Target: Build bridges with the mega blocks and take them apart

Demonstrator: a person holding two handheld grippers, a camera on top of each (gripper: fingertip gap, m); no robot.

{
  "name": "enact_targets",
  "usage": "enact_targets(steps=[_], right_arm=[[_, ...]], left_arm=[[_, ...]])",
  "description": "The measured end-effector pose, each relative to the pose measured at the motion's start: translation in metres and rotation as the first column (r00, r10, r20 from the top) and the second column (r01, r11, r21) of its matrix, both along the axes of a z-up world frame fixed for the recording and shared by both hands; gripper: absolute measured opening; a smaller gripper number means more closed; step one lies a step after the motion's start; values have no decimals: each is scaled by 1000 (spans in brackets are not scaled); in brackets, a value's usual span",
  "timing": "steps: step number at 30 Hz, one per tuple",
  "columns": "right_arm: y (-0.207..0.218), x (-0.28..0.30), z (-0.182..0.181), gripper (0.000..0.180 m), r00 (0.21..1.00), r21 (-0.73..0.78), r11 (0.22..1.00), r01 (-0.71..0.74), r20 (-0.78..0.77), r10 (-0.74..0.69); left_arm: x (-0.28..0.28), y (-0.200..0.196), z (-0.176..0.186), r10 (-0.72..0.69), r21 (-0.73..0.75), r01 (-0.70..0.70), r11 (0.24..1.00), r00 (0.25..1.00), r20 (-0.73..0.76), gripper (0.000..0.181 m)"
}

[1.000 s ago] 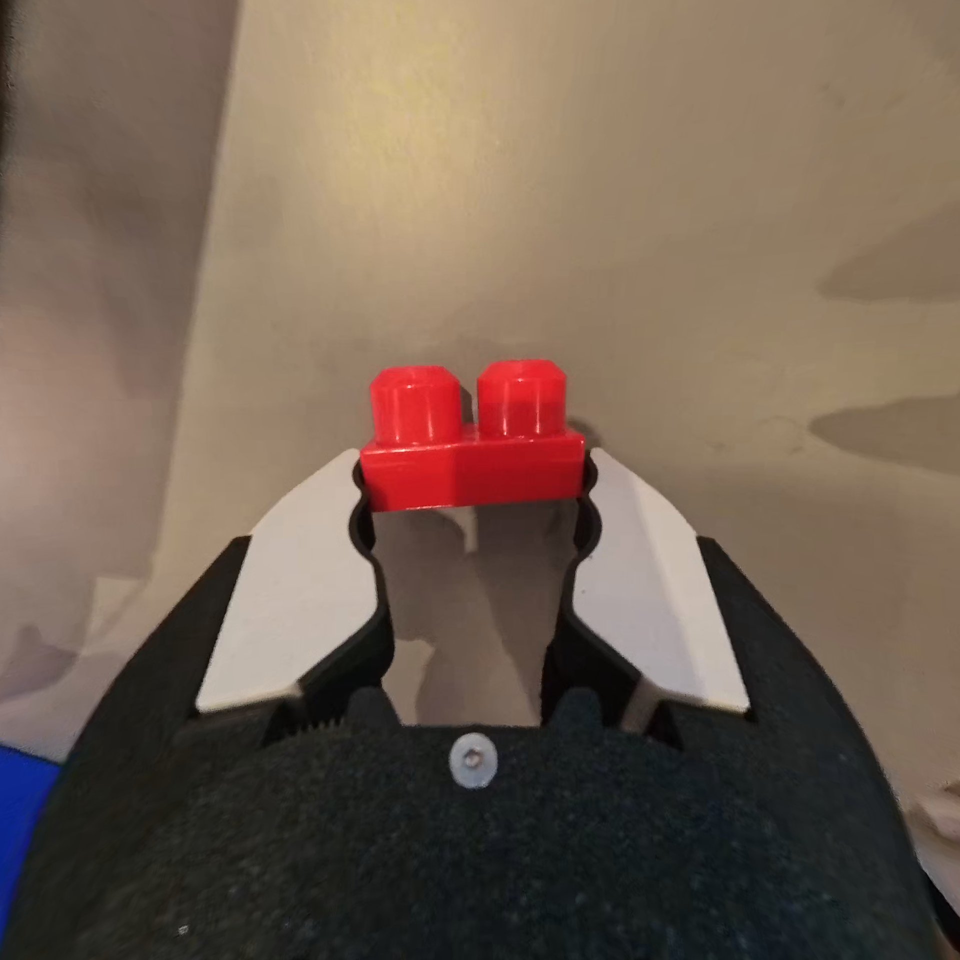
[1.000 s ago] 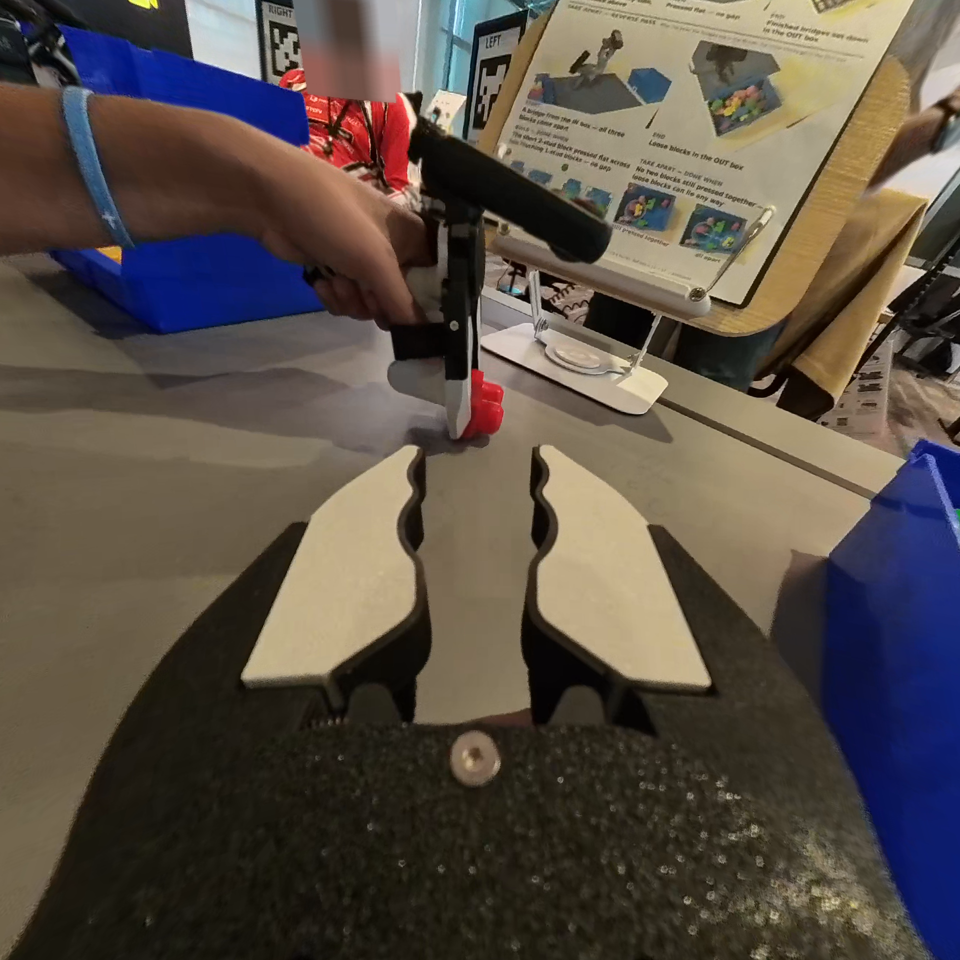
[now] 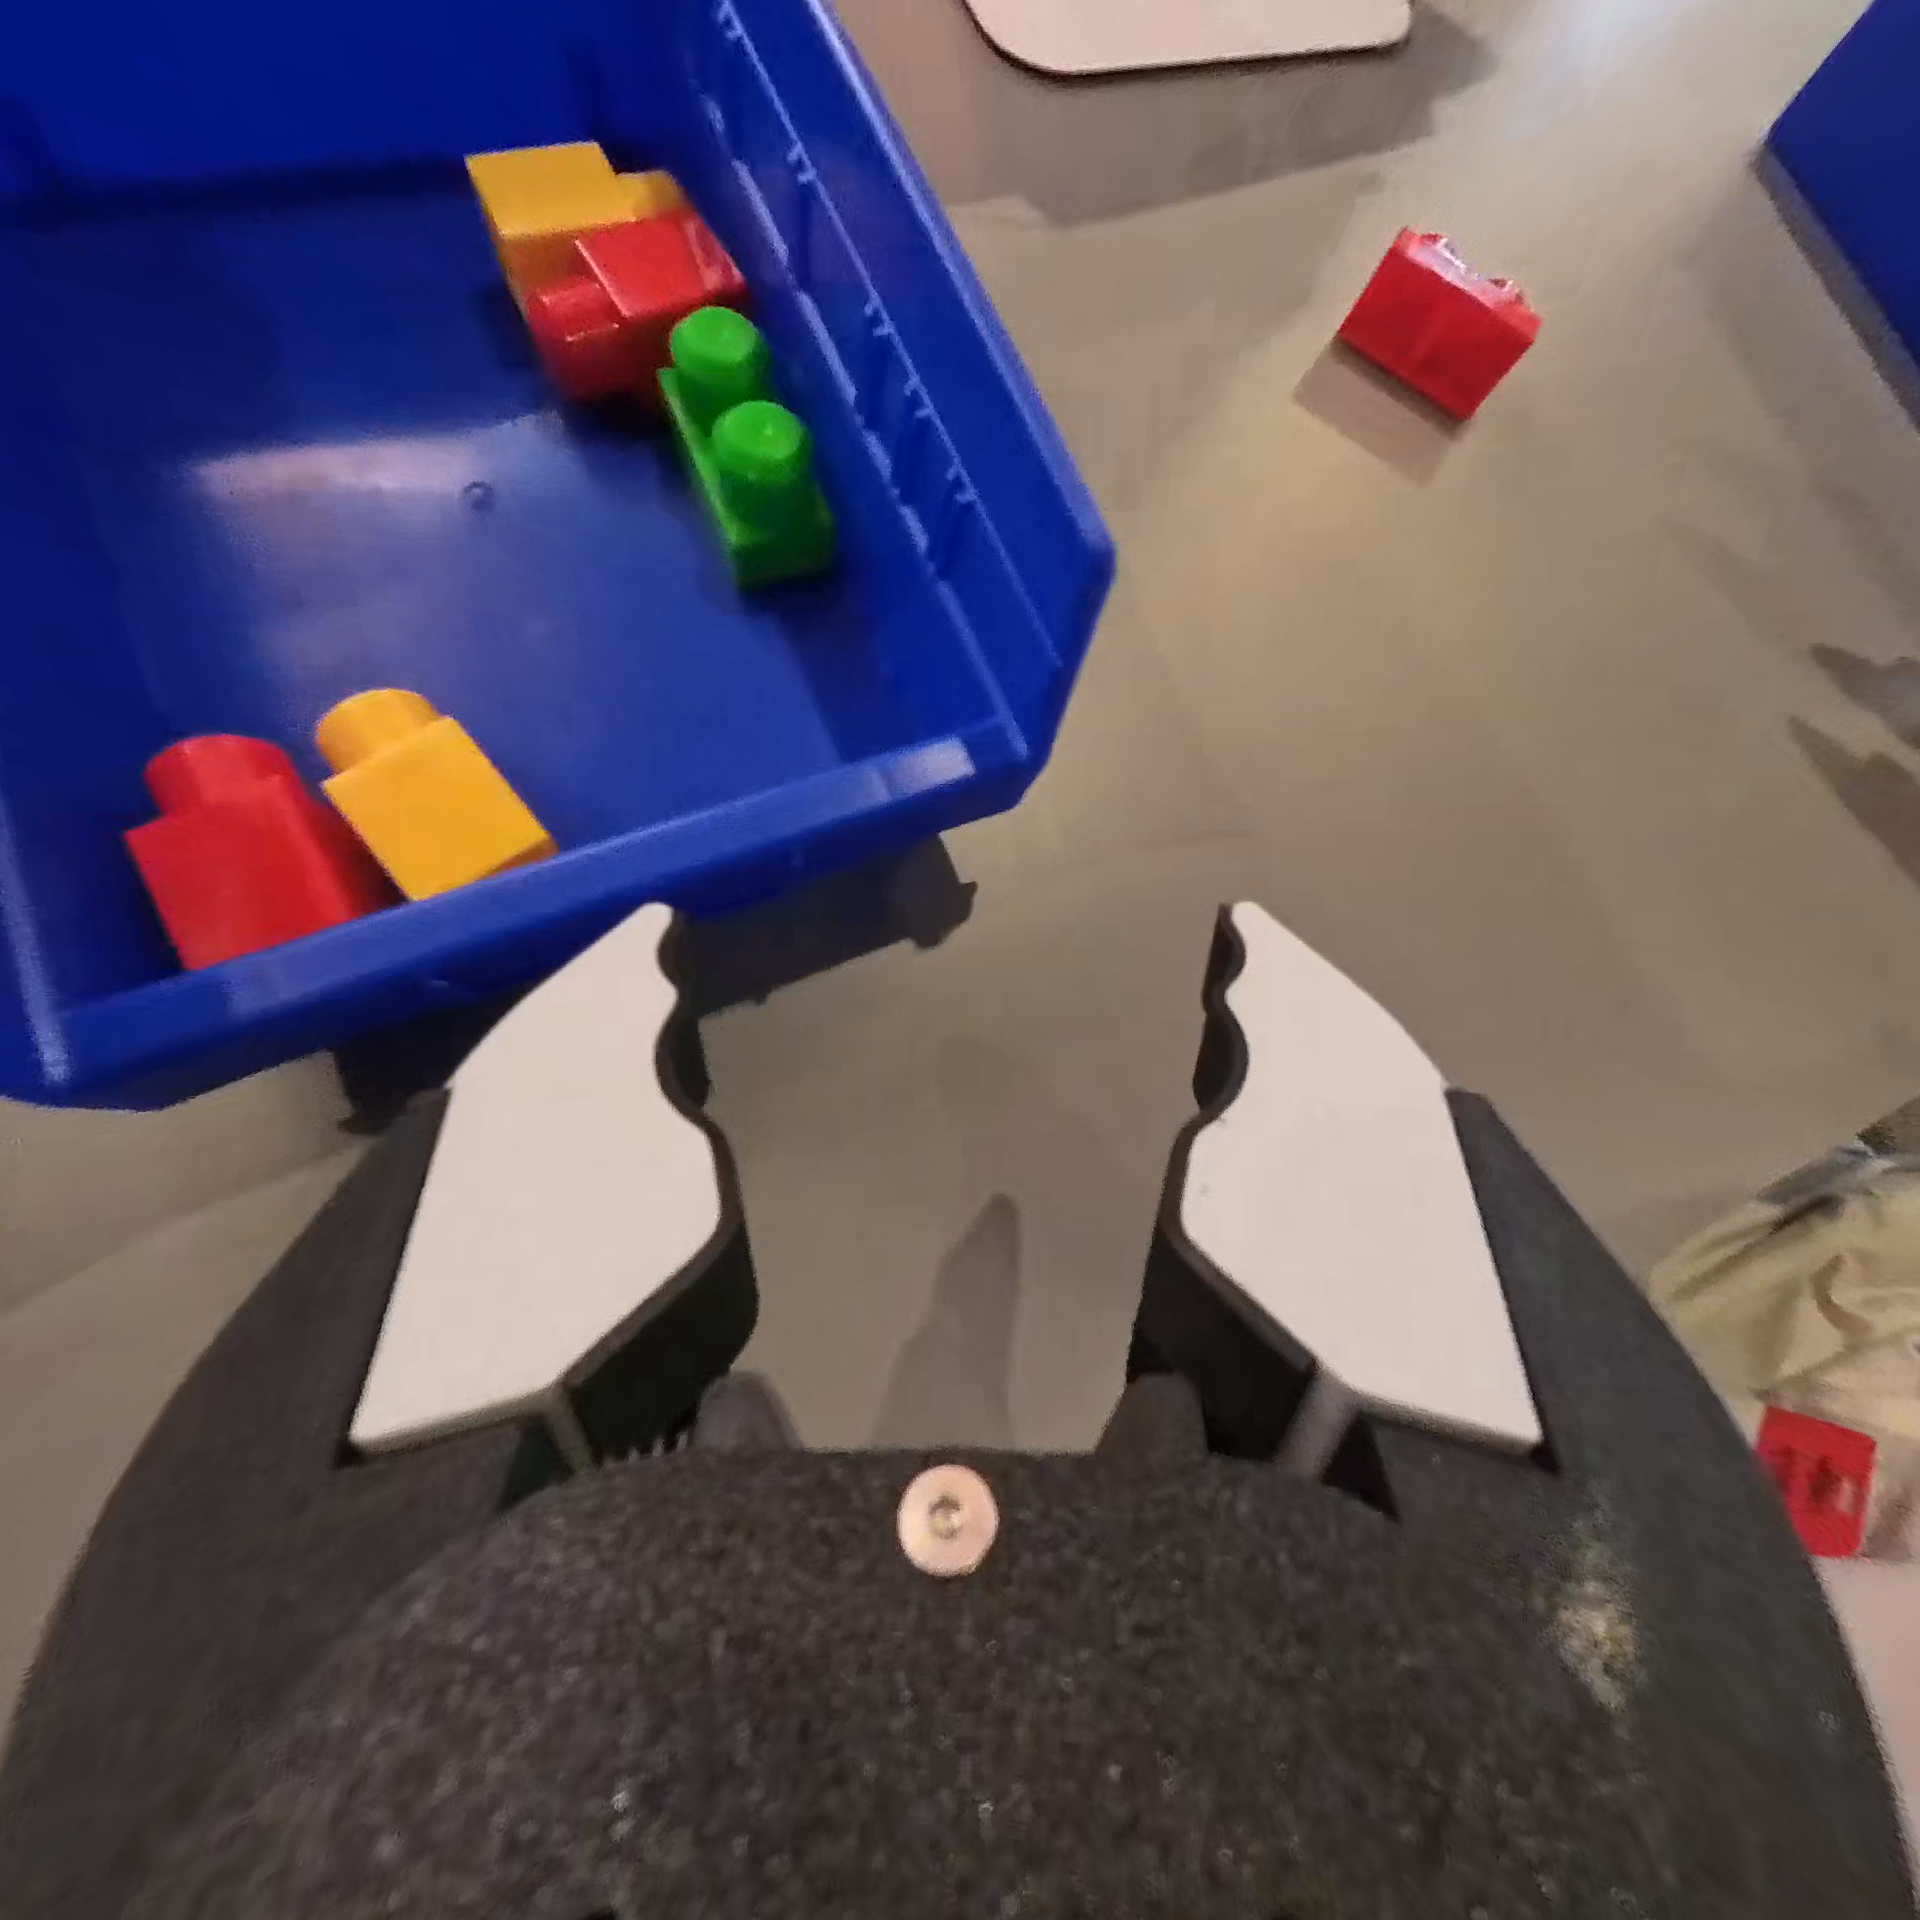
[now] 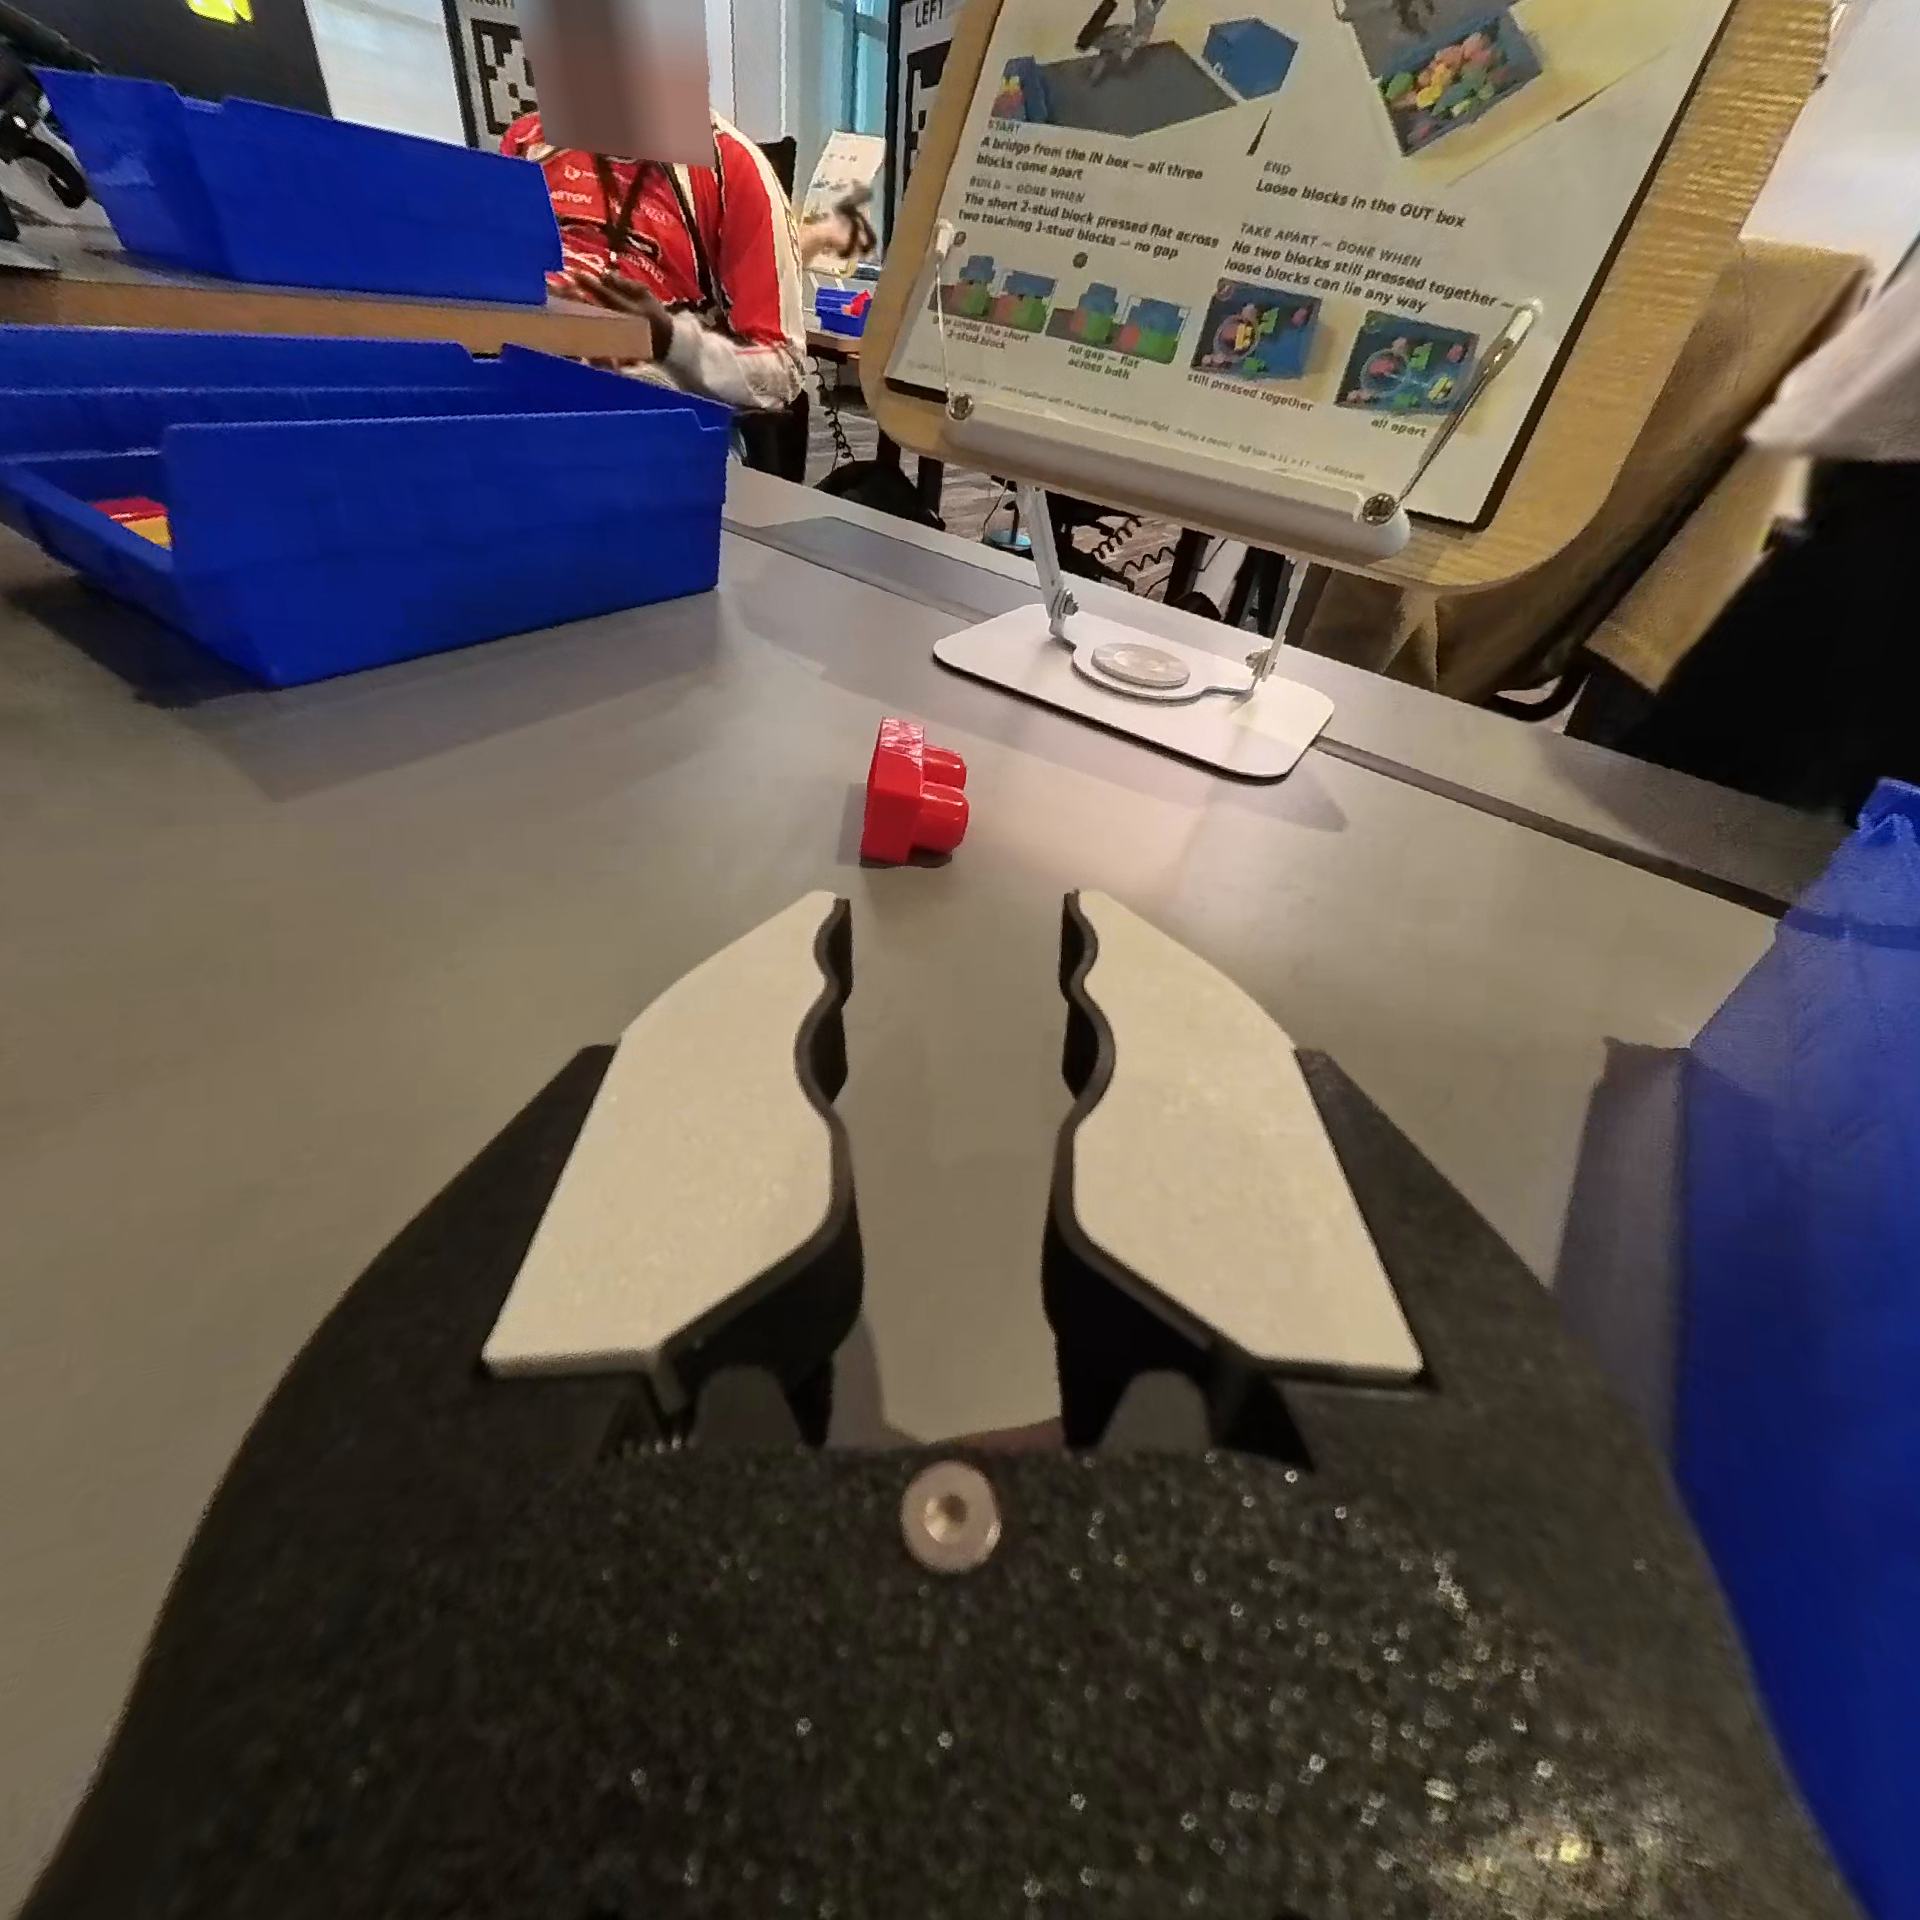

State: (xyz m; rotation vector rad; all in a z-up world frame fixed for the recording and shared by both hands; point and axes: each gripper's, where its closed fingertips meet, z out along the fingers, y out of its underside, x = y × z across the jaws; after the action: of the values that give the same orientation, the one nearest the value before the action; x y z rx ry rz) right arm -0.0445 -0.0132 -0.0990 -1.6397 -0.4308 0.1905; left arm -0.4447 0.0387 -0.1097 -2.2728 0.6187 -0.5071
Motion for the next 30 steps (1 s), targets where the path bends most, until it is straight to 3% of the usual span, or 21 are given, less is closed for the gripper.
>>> enact_targets(steps=[5, 10, 15, 18, 22, 26, 30], right_arm=[[0, 5, 2, 38, 1000, 8, 1000, 23, -14, -22], [1, 7, 1, 36, 999, 12, 999, 43, 7, -43], [1, 5, 0, 36, 996, 26, 998, 59, 61, -60], [1, 4, -1, 36, 993, 33, 997, 71, 92, -73], [1, 4, -2, 36, 991, 36, 996, 77, 111, -81], [2, 4, -2, 36, 991, 32, 997, 75, 110, -78], [2, 3, -3, 36, 990, 29, 997, 74, 119, -77]], left_arm=[[3, 41, 15, -97, 17, 100, 995, 988, -121, 91], [25, 110, 24, -342, 91, 381, 920, 896, -284, 91], [24, 195, 2, -440, -55, 469, 882, 774, -455, 84], [25, 232, -14, -492, -158, 475, 866, 753, -437, 72], [29, 251, -33, -564, -229, 520, 823, 698, -442, 69], [31, 249, -50, -625, -288, 565, 773, 605, -493, 67], [39, 242, -52, -683, -326, 606, 725, 570, -457, 56]])
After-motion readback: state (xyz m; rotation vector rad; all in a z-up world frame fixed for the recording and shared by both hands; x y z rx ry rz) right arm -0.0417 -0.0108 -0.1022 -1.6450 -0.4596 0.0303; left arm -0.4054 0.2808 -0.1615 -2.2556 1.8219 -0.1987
